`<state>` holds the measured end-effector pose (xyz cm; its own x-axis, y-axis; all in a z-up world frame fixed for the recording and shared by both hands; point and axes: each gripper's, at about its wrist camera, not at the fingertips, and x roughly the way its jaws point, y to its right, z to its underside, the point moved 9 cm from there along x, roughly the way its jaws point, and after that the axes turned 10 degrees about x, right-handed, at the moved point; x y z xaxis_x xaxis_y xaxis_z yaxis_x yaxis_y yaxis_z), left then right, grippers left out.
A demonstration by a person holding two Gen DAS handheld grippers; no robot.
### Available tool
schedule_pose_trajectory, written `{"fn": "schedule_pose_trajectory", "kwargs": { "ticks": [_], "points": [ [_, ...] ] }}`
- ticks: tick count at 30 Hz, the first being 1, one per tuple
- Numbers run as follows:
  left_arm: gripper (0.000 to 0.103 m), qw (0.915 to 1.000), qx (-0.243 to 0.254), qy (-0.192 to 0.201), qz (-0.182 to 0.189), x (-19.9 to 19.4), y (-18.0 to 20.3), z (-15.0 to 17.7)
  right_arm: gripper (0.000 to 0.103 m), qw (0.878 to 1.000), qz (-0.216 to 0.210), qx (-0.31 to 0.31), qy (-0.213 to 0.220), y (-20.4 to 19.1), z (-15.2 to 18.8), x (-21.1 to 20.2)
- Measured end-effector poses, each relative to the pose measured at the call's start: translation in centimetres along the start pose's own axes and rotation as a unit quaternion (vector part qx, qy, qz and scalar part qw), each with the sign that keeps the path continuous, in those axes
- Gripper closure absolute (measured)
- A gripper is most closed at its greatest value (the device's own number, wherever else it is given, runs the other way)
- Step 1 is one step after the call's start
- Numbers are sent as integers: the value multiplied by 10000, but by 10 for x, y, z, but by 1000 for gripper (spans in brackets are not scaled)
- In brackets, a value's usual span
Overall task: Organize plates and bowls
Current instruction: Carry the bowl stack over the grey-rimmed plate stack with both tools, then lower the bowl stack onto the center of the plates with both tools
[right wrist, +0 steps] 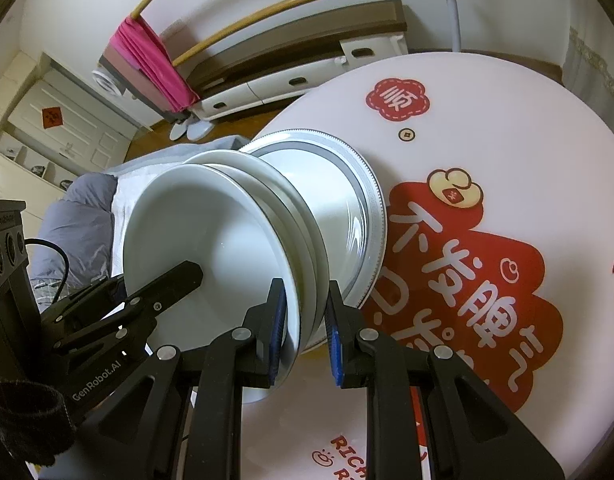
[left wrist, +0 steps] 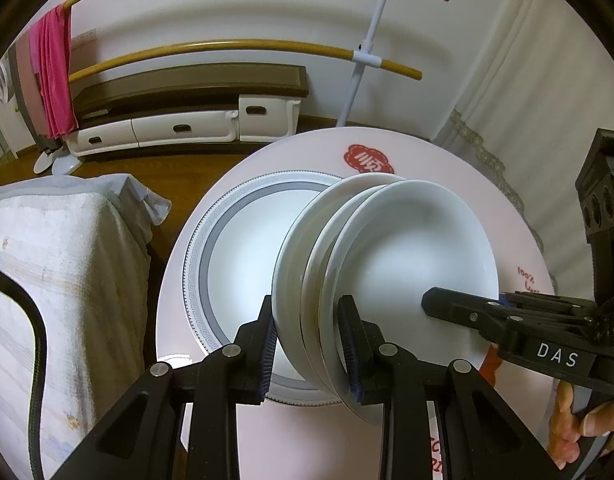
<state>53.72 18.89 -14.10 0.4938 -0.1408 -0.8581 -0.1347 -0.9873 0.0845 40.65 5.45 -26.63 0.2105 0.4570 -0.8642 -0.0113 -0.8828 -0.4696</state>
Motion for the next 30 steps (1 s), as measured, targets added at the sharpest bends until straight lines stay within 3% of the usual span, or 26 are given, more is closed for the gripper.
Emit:
{"fn": "schedule_pose_trajectory", "kwargs": {
  "ticks": [30],
  "points": [
    [77, 9998, -89, -136, 88, 19, -16, -8, 83, 9991, 295, -114, -272, -10, -8, 12]
  ]
}}
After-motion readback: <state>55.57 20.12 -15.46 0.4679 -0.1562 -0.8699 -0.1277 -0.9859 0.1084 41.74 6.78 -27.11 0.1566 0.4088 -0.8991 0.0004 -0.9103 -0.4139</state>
